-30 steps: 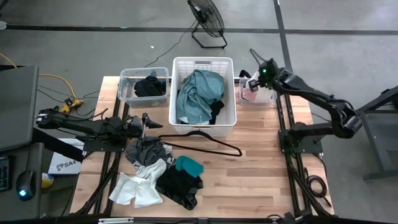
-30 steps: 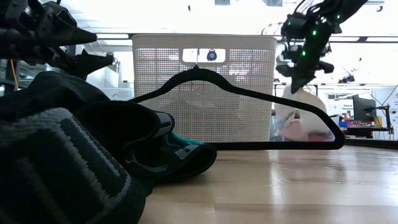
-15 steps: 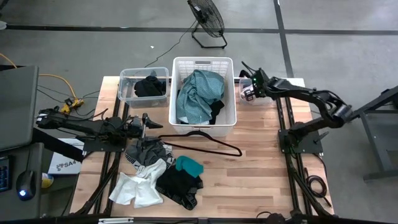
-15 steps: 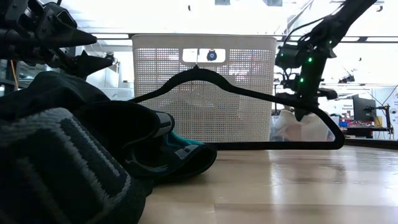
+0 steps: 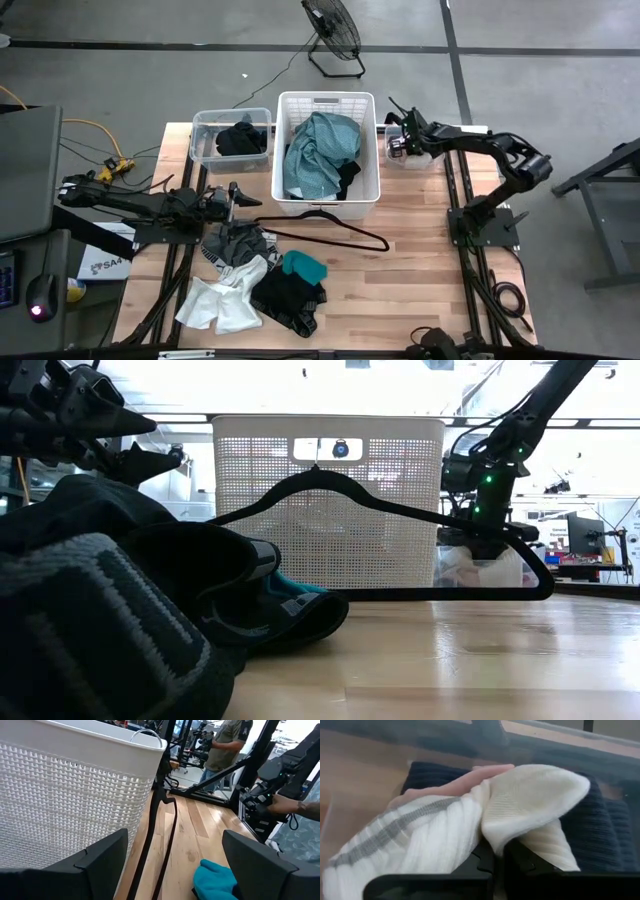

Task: Pick & Place Cloths
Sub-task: Put the white sock into the right transparent bin

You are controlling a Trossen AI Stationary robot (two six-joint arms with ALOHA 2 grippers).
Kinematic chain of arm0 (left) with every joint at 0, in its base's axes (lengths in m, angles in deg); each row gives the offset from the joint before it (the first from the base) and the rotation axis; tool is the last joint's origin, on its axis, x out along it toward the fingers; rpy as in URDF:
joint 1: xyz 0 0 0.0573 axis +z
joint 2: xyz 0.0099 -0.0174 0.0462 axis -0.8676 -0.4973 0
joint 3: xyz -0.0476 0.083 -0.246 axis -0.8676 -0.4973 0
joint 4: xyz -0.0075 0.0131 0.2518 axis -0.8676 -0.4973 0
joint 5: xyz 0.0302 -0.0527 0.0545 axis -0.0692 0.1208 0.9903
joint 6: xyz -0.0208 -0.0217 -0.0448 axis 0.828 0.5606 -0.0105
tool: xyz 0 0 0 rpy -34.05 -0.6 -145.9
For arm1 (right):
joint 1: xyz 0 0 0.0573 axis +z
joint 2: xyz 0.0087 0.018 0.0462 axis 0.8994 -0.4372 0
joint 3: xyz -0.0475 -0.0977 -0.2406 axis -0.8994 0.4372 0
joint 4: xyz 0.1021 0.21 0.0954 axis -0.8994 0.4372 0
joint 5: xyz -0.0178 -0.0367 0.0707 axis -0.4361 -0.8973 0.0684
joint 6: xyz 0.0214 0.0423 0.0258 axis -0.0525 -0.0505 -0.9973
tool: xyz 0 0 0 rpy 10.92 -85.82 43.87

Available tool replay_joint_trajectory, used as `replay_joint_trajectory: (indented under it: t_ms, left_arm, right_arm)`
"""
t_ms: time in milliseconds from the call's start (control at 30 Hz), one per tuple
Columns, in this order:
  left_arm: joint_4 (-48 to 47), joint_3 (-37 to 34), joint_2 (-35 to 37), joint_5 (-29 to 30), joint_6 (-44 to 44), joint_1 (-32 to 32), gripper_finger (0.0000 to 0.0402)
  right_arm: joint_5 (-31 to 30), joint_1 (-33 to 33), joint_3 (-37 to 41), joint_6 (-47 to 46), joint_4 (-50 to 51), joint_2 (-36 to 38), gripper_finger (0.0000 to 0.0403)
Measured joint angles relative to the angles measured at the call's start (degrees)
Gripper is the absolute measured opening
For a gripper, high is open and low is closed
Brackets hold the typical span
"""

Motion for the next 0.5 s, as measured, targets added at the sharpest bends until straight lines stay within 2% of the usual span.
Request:
replay_joint_trajectory:
  t_ms: [300, 500]
  left_arm:
    - [0.0, 0.0, 0.0, 0.1, 0.0, 0.0, 0.0319]
    - [0.0, 0.0, 0.0, 0.1, 0.0, 0.0, 0.0319]
  right_arm:
    - [1.0, 0.0, 0.0, -1.9, 0.4, 0.1, 0.0010]
    - [1.4, 0.0, 0.2, -3.0, 2.5, 3.3, 0.0066]
